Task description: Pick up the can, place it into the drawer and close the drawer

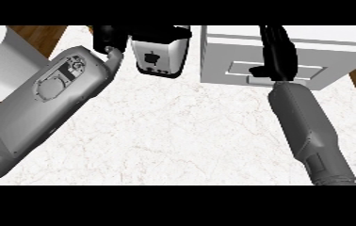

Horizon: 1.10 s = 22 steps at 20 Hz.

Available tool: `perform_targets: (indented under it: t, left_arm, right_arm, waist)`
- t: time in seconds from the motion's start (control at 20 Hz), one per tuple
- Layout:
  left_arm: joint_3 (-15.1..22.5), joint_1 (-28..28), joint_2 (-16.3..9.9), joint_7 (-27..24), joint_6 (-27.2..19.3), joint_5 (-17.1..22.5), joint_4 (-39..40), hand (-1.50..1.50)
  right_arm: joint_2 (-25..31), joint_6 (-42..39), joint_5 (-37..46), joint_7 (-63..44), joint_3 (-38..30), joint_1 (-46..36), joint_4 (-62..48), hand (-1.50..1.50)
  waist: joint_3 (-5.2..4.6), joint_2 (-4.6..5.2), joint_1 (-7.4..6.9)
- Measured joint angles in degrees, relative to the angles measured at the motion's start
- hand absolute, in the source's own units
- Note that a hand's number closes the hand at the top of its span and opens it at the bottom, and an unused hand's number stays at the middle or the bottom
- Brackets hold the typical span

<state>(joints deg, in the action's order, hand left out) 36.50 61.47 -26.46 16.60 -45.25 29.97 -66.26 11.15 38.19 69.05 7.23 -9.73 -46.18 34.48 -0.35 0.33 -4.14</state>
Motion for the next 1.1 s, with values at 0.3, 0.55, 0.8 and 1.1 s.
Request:
perform_targets:
  t: [0.3,0.55,0.8,1.1]
  left_arm:
    - [-0.8,-5.0,-2.7,0.1,0.5,-0.8,-5.6,-1.5]
    - [-0.3,-8.2,-2.7,0.1,-0.4,-2.0,-8.9,-1.5]
    - [-1.1,-10.2,-3.8,-0.4,0.4,-2.5,-10.5,-1.5]
    - [-1.7,-13.0,-4.3,-1.9,1.1,-3.3,-11.8,-1.5]
  right_arm:
    - [-0.1,5.3,0.6,-0.8,-2.0,-5.2,-8.7,-1.5]
    - [0.8,6.0,0.9,-1.4,-2.9,-9.3,-13.3,-1.5]
    - [2.1,3.9,1.2,-1.1,-3.5,-13.7,-17.8,-1.5]
    - [2.4,2.8,0.3,1.6,-4.9,-16.0,-20.5,-1.5]
  waist:
    - [0.15,0.07,0.12]
    - [0.24,0.29,-0.05]
    - [0.34,0.98,-0.4]
    - [0.37,1.27,-0.1]
